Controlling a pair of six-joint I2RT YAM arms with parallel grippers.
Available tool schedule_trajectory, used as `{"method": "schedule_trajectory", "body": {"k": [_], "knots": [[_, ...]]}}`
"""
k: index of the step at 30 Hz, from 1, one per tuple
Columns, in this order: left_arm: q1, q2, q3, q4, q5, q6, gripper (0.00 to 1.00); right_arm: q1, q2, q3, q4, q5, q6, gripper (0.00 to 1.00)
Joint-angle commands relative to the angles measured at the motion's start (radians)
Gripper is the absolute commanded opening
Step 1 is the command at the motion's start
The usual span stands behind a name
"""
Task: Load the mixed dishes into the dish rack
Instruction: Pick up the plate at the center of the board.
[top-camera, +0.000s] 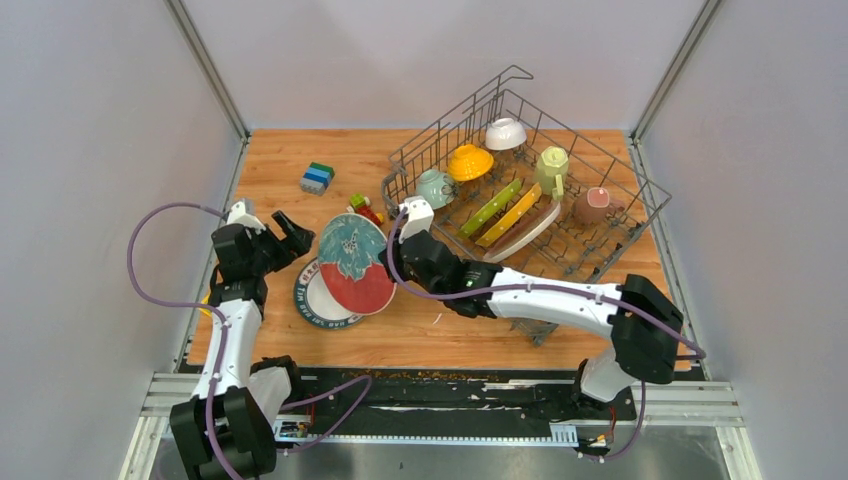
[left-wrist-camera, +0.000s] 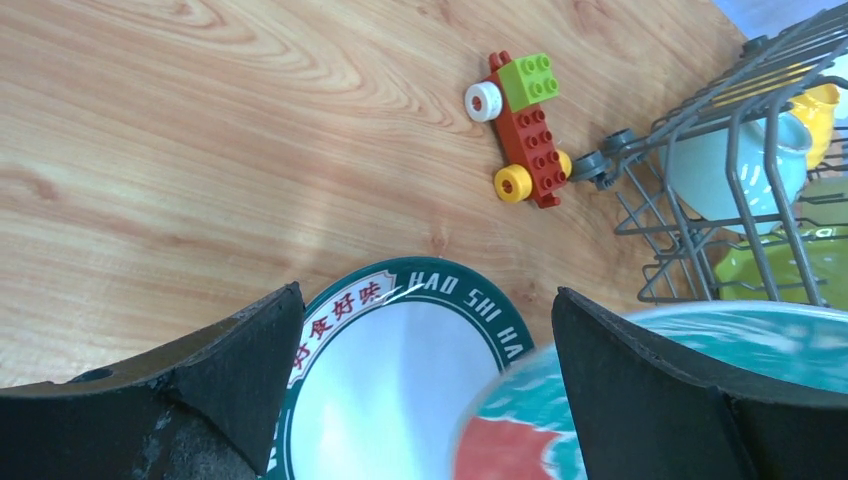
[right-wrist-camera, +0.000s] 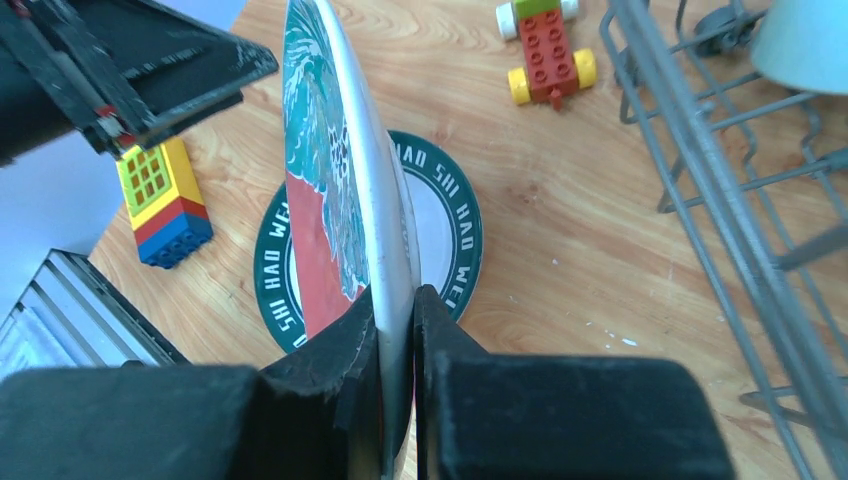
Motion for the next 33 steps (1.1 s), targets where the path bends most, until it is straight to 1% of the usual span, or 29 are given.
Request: {"method": "schedule_trajectory", "body": {"k": [1, 5, 10, 13, 19, 21, 24, 25, 29, 33], "knots": [[-0.003, -0.012, 0.046, -0.039, -0.047, -0.004, 1.00, 0.000, -0.184, 0.018, 0.135, 0.060, -0.017, 0.00], [-0.002, -0.014, 0.047, -0.049, -0.087, -0.008, 1.00, 0.000, -0.303, -0.021, 0.109, 0.115, -0.036, 0.00], [-0.002, -0.007, 0.060, -0.049, -0.091, -0.018, 1.00, 0.001, -0.460, -0.049, 0.065, 0.194, -0.076, 0.00], [-0.001, -0.005, 0.065, -0.048, -0.092, -0.020, 1.00, 0.000, -0.553, -0.049, 0.002, 0.255, -0.076, 0.00], [-0.002, 0.012, 0.067, -0.039, -0.089, -0.030, 1.00, 0.001, -0.707, -0.029, -0.158, 0.449, -0.076, 0.00], [-0.002, 0.020, 0.066, -0.033, -0.089, -0.032, 1.00, 0.001, -0.727, 0.001, -0.234, 0.528, -0.064, 0.00], [-0.002, 0.036, 0.067, -0.028, -0.089, -0.032, 1.00, 0.001, -0.731, 0.067, -0.399, 0.658, -0.004, 0.00], [-0.002, 0.044, 0.068, -0.025, -0.089, -0.033, 1.00, 0.001, -0.735, 0.079, -0.424, 0.694, 0.007, 0.00], [-0.002, 0.066, 0.074, -0.017, -0.088, -0.033, 1.00, 0.001, -0.776, 0.097, -0.456, 0.795, 0.004, 0.00], [-0.002, 0.090, 0.090, -0.017, -0.090, -0.029, 1.00, 0.001, -0.798, 0.113, -0.463, 0.902, -0.052, 0.00]]}}
